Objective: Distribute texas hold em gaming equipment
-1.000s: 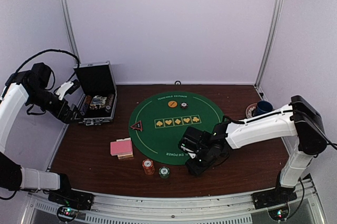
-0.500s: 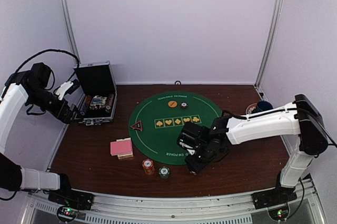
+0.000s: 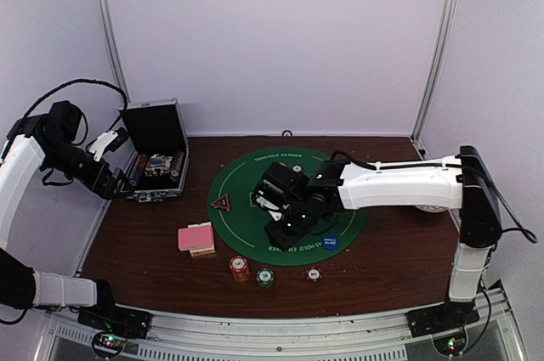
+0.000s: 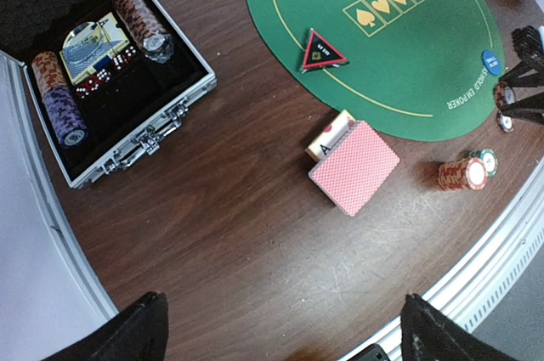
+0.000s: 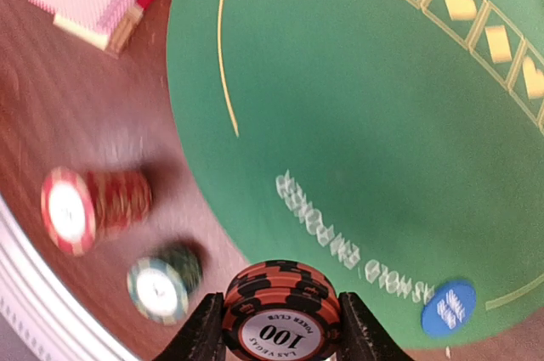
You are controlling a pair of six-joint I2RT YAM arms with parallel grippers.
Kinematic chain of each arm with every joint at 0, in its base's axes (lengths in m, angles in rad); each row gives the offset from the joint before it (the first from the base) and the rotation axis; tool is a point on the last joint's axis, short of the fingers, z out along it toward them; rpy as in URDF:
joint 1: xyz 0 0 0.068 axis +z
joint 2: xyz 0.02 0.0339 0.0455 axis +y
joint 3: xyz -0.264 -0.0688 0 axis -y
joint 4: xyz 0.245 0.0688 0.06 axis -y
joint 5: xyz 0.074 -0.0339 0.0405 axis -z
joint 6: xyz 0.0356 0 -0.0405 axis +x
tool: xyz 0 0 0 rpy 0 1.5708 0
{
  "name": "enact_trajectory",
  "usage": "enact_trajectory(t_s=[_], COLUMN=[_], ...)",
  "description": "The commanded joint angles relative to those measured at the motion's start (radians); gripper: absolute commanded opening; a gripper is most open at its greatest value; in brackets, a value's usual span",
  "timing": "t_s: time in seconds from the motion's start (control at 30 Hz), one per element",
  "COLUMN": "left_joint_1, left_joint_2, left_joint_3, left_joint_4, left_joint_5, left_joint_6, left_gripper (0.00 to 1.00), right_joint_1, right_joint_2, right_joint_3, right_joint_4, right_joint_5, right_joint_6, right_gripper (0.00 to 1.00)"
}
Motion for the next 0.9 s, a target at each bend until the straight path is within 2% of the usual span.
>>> enact_trajectory(t_s=[0.0, 0.2, 0.4, 0.67, 0.77, 0.87], left_joint_1=[0.006, 0.006, 0.006, 0.006, 0.006, 0.006], left_joint_2=[-0.020, -0.018, -0.015, -0.013, -0.012, -0.012], left_joint_3=[0.002, 0.001, -0.003, -0.012, -0.011, -0.011], left_joint_4=[0.000, -0.001, 0.003, 0.007, 0.008, 0.007], left_joint_5=[0.015, 0.025, 0.033, 0.028, 0.026, 0.023], left_joint_6=[0.005, 0.008, 0.009, 0.014, 0.014, 0.014], left_gripper=[0.97, 0.98, 0.98, 0.97, 0.98, 0.97], right_joint_1=[-0.026, -0.059, -0.077, -0.095, -0.102, -0.104], right_joint_2=[0.159, 0.413, 0.602, 0.714, 0.733, 0.737], right_joint_3=[0.161, 0.449, 0.720, 0.845, 0.855, 0.850], right_joint_4=[0.055, 0.047, -0.008, -0.027, -0.036, -0.041], right_joint_5=[0.020, 0.019, 0.011, 0.006, -0.024, -0.029], right_joint_6=[-0.039, -0.076, -0.092, -0.089, -0.086, -0.086], right_gripper=[0.31, 0.29, 0.29, 0.30, 0.39, 0.57])
